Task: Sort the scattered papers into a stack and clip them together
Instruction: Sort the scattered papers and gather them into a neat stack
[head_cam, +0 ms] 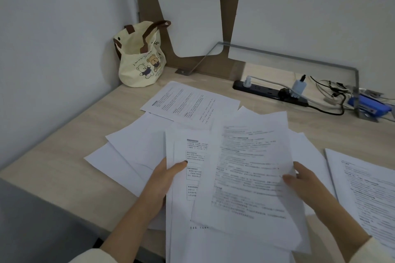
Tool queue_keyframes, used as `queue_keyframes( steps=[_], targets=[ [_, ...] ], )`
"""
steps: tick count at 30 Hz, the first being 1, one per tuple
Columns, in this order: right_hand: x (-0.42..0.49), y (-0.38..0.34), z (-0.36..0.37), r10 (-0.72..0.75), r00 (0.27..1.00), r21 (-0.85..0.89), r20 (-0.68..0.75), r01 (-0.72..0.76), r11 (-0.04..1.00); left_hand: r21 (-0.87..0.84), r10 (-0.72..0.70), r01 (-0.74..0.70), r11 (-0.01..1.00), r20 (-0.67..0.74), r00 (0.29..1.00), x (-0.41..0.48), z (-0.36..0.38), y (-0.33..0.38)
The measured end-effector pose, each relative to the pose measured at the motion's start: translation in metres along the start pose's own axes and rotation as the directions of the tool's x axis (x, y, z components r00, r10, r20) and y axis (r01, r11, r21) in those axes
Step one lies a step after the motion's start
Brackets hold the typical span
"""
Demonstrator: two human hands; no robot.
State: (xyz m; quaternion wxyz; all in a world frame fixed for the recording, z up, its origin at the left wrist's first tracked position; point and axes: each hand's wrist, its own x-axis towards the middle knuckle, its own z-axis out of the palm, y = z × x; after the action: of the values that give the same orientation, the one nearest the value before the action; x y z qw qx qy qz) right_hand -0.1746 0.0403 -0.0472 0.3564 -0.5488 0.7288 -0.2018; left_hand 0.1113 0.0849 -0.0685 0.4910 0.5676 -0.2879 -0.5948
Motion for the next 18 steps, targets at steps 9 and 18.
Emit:
queue_keyframes(
  steps=[9,18],
  targets=[
    [0.005,-0.041,0.036,-0.279,0.955,-0.032,0.097,0.283,0.959,0.103,0.076,-0.069,0.992,-0.059,0.995,0.008,-0.007,0.002],
    [0.073,-0.102,0.085,-0.450,0.887,-0.303,0.103,0.459,0.835,0.125,0.138,-0.098,0.987,-0.361,0.922,0.006,-0.069,0.024]
  ],
)
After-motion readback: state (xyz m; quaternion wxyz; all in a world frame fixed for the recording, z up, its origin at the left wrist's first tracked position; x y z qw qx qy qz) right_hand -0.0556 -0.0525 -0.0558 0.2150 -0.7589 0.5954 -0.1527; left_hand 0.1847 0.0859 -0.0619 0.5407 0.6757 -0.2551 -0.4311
